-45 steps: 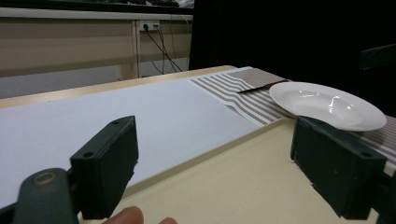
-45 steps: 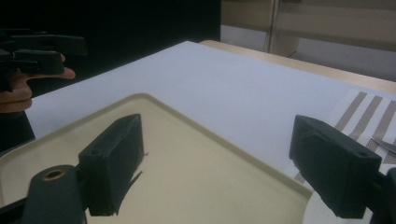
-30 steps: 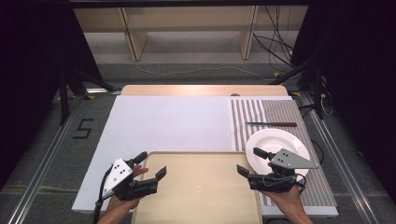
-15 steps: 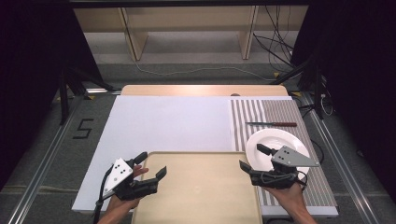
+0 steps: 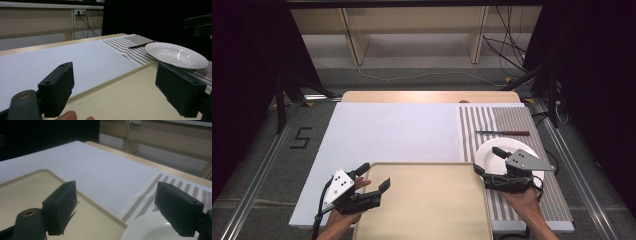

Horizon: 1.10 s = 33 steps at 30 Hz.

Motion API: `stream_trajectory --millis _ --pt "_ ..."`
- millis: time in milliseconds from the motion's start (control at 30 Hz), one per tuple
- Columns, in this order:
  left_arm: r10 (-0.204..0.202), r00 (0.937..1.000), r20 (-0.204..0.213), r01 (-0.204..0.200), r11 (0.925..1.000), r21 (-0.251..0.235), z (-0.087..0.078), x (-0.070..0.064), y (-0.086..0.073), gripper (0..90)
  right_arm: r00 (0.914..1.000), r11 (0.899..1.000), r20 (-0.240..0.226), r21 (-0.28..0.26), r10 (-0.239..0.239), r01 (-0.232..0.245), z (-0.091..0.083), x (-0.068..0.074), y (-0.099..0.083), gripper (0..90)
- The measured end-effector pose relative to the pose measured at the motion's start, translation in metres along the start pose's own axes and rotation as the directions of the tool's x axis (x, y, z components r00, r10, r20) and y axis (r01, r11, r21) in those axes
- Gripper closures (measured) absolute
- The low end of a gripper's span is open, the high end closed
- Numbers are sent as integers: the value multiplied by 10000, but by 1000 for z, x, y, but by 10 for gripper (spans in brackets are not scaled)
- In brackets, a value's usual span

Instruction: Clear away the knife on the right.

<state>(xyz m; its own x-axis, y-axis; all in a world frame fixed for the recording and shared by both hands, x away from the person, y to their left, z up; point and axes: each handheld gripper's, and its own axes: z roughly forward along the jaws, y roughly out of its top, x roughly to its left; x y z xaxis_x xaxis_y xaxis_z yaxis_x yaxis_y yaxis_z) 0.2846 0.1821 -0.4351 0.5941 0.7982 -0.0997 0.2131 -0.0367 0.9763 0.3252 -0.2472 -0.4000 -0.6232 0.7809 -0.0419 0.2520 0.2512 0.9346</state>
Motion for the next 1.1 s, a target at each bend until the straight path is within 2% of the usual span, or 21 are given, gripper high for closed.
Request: stream_trajectory --millis 200,400,567,800,933,1100 --pt "-25 10000 1 25 10000 3 0 0 0 152 9978 9987 520 320 -406 389 10 -9 -3 196" --pt "-16 10000 -18 16 10000 1 0 0 0 152 9931 9977 1033 448 -547 503 17 -23 -4 199" --pt "-27 10000 -13 27 10000 13 0 0 0 152 9879 9967 1480 727 -474 370 26 -41 -6 200" --pt "-10 10000 -20 10 10000 8 0 0 0 153 9832 9932 1760 1128 -481 284 36 -56 -8 202" --pt "-17 10000 -22 17 10000 13 0 0 0 152 9830 9916 1797 1287 -378 146 39 -63 -9 204" --pt "-15 10000 -43 15 10000 11 0 0 0 152 9823 9849 1862 1726 -223 -104 47 -75 -12 205"
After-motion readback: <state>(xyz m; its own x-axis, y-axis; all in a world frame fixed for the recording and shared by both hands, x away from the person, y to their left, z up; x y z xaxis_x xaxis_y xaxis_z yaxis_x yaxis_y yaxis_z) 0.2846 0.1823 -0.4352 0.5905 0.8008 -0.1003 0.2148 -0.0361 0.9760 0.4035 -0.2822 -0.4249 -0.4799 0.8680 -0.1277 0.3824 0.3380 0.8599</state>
